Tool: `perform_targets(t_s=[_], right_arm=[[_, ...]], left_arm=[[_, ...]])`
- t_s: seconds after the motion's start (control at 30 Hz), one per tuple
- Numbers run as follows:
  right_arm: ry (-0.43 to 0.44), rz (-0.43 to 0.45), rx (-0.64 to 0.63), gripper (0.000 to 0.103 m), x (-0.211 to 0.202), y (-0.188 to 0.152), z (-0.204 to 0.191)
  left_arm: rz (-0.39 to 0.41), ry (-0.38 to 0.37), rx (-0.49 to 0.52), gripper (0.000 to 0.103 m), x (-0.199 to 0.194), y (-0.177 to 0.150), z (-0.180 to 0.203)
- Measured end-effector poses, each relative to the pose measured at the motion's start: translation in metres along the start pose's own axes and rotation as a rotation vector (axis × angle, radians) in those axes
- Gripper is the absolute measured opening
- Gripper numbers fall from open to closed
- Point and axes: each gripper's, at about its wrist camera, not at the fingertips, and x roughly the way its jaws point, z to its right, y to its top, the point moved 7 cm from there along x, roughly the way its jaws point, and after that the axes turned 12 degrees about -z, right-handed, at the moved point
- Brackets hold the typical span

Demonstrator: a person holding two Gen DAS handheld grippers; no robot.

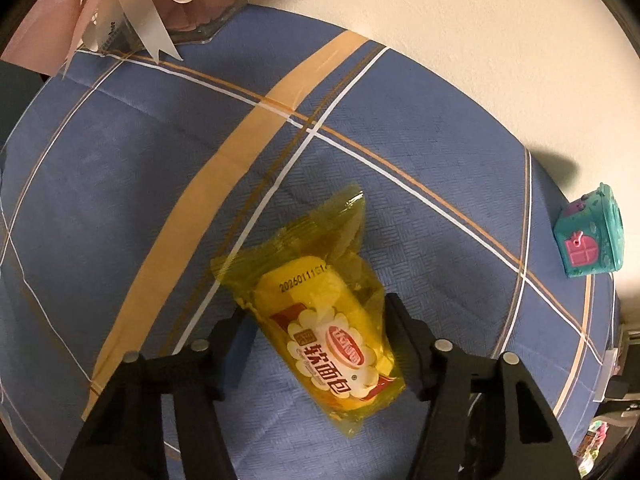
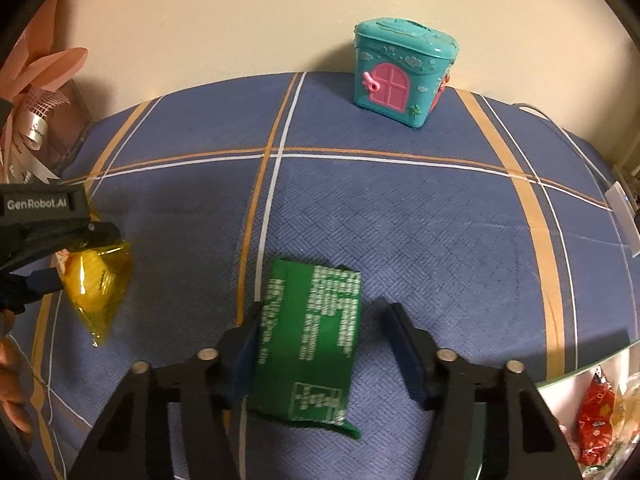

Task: Organize snacks
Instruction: 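Grasp the yellow soft-bread packet with the left tool while the right tool grasps the green packet, then carry the yellow packet and green packet into the white tray and open both tools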

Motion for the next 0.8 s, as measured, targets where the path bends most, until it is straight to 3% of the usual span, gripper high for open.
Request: perform_targets(t_s=[0.17, 0.8], right_arm=[[0.009, -0.009, 0.002, 0.043, 0.0, -0.004, 0.003], [0.1, -0.05, 0.055, 0.042, -0.031, -0.006, 0.031]], left_arm=[[0.008, 0.014, 0.013, 0.054, 0.0, -0.009, 0.005], [-0.002, 0.077, 0.019, 0.047, -0.007, -0.067, 0.034]])
